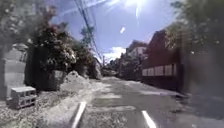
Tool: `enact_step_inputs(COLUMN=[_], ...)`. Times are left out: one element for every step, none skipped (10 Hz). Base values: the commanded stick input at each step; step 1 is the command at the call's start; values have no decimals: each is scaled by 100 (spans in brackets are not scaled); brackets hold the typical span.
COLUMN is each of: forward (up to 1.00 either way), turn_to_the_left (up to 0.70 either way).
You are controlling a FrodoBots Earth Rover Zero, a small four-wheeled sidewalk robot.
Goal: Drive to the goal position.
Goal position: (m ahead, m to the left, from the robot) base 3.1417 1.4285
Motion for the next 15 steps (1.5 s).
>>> enact_step_inputs(forward=[85, 85, 85, 85, 85, 85, 85, 85, 85, 85, 85, 85, 85, 85, 85], turn_to_the_left=[-29, -26, -17, -9, 1, 4, 1, 2, 6, 6, 6, 7, 8, 7, 6])
